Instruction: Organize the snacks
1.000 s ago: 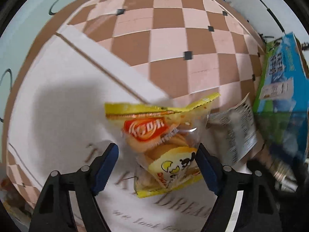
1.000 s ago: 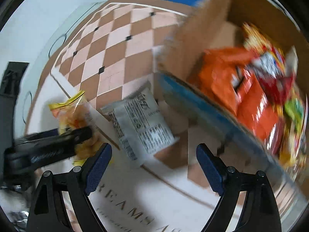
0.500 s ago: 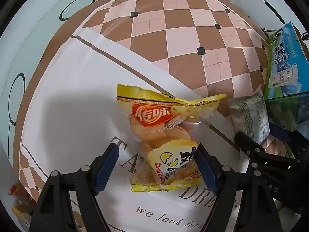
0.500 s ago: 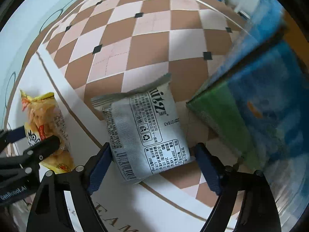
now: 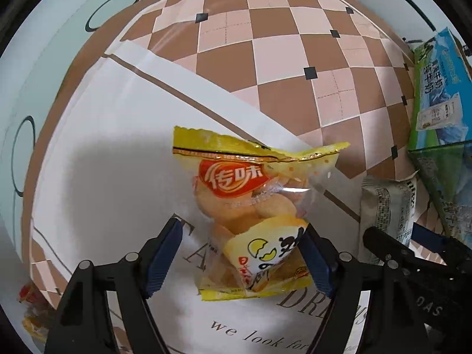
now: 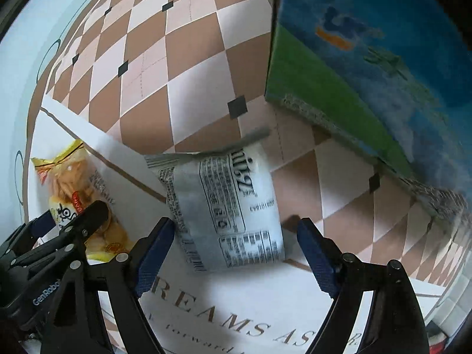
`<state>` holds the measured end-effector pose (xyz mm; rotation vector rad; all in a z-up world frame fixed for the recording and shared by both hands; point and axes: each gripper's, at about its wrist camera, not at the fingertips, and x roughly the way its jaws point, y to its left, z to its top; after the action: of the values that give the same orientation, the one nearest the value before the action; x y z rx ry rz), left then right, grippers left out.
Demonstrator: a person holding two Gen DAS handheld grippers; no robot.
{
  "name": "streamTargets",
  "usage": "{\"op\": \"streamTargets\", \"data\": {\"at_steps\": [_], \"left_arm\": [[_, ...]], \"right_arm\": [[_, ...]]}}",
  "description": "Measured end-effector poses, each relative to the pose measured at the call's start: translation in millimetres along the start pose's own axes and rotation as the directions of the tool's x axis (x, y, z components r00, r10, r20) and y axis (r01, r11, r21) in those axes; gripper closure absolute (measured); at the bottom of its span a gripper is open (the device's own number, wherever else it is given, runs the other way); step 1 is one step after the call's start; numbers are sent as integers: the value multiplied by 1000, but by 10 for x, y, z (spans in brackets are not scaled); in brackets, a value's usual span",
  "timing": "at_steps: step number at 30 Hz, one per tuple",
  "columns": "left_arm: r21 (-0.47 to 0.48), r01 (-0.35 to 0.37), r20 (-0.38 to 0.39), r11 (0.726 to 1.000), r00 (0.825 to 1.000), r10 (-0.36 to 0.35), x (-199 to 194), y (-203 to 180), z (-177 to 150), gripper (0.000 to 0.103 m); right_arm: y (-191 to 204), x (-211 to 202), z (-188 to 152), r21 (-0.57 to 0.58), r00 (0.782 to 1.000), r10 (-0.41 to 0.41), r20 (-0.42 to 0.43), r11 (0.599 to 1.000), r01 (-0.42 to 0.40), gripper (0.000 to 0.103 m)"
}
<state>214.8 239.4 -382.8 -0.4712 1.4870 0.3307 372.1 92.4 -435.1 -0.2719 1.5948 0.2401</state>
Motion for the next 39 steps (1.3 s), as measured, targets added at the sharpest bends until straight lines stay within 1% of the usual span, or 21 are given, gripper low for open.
{"op": "streamTargets", "data": {"at_steps": [1,2,3,4,5,7,11,14,15,17,19,21,24,25,28,31,32,34,36,37,39], "left_arm": [[5,1,2,1000,1000,-1,2,-13,-6,31],[14,3,7,1000,1000,-3,0,-31,-14,40],[29,5,10,1000,1000,-6,-6,-65,-23,44],[42,-3,11,999,1000,3,-9,-107,-39,48],[55,-11,13,998,1000,11,-7,-145,-52,48],[86,-3,1,996,1000,3,12,-252,-131,48],[166,3,-19,986,1000,1,23,-510,-382,49],[252,19,-55,968,998,-6,54,-787,-696,49],[292,26,-69,956,998,-6,68,-920,-850,49],[344,26,-82,939,997,2,81,-1082,-1055,49],[395,25,-94,919,995,13,93,-1245,-1254,49],[431,11,-88,902,996,30,102,-1361,-1377,48],[461,-15,-73,887,996,55,126,-1452,-1401,46],[462,-13,-80,887,995,56,126,-1465,-1387,43],[480,-20,-95,877,993,75,166,-1550,-1371,38],[479,-14,-122,878,989,82,213,-1644,-1316,31],[476,-10,-130,879,988,81,227,-1678,-1309,27],[472,-10,-136,882,987,84,269,-1732,-1240,25],[474,-10,-146,881,985,90,318,-1799,-1193,21],[474,-13,-147,880,985,94,420,-1728,-1172,21],[483,-25,-151,875,982,112,445,-1809,-1155,21]], "right_arm": [[62,30,38,-3,1000,-3,4,1000,3,17],[49,22,25,-5,1000,-2,9,1000,2,19],[48,10,33,-2,1000,1,11,1000,-1,25],[37,-1,-53,5,1000,6,14,1000,-6,29],[17,-14,-111,10,1000,-1,14,1000,1,29],[-92,-19,-265,26,1000,-20,-7,999,20,29],[-431,13,-662,110,998,24,-61,994,-17,29],[-717,24,-1034,188,995,38,-93,982,-20,29],[-864,35,-1222,236,992,53,-112,971,-25,29],[-1069,50,-1466,306,988,79,-129,951,-36,29],[-1322,67,-1754,401,982,119,-147,915,-50,29],[-1507,67,-1919,470,977,152,-152,880,-63,29],[-1612,49,-1926,496,973,178,-147,864,-83,27],[-1670,13,-1915,500,975,170,-144,863,-76,22],[-1746,-183,-1957,491,986,148,-82,867,-90,11],[-1779,-329,-1940,465,990,131,-53,880,-92,11],[-1784,-334,-1959,466,989,137,-52,879,-97,10],[-1808,-332,-1960,474,987,147,-58,875,-103,10],[-1850,-243,-1958,481,984,166,-71,870,-112,10],[-1854,-198,-1954,479,982,168,-81,871,-110,10],[-1845,-110,-1940,477,980,171,-103,873,-102,10]]}}
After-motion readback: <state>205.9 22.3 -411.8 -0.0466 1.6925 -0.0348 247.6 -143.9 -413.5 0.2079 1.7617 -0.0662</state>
